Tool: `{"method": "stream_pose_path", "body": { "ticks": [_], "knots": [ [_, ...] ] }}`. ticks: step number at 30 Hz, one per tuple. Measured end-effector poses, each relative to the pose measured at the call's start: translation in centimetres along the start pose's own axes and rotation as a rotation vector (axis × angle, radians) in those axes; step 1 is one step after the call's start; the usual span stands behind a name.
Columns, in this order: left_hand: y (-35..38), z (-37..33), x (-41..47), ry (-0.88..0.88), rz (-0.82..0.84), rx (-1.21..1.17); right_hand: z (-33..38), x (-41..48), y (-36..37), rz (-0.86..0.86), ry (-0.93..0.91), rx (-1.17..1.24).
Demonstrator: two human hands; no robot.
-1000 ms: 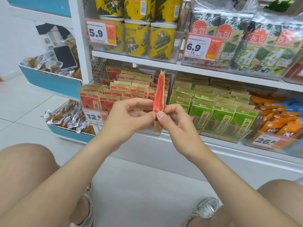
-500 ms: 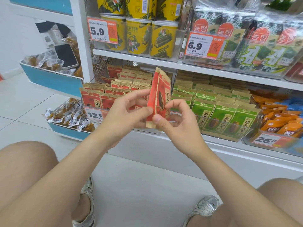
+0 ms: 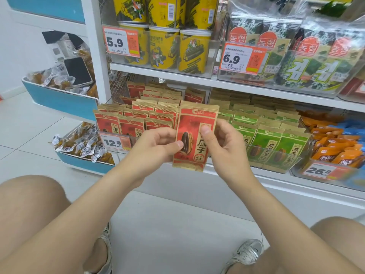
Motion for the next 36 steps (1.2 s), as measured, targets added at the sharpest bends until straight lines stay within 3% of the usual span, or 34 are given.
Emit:
{"method": "stream_pose_path", "body": {
  "ticks": [7,10,18,27,33,36],
  "knots": [
    [0.7,-0.3,0.0,0.038,-0.157,-0.204,-0.1,-0.8,1.2,0.095,0.073,0.048],
    [0.8,-0.1,0.0,-0.009,-0.151,-0.201,-0.1,-0.8,0.7,0.025,0.080,0.086],
    [2.1,0.5,-0.2,-0.093,-0.088,-0.339,-1.3,-0.6,1.3,-0.036,0.381,0.355],
    [2.2,0.2,-0.2,-0.117,-0.090,-0.324,-0.9,-0.5,1.0,-0.043,0.383,0.308],
    [2.2,-1.4,0.0,0.119,-0.174,-0.158,0.3,-0.7,1.1,0.108,0.177,0.068],
    [2.0,-2.5,0.4,0.270,-0.247,-0.043,0.8,-0.3,1.5,0.065,0.133,0.030]
  ]
}}
Point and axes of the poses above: each hand's wrist, its own x-axis towards the middle knuckle, its own y-axis out of the palm, z = x × y, the point moved 5 cm from there along x, towards the middle knuckle, and after that the axes turned 4 degrees about z, right-handed, at the moved point
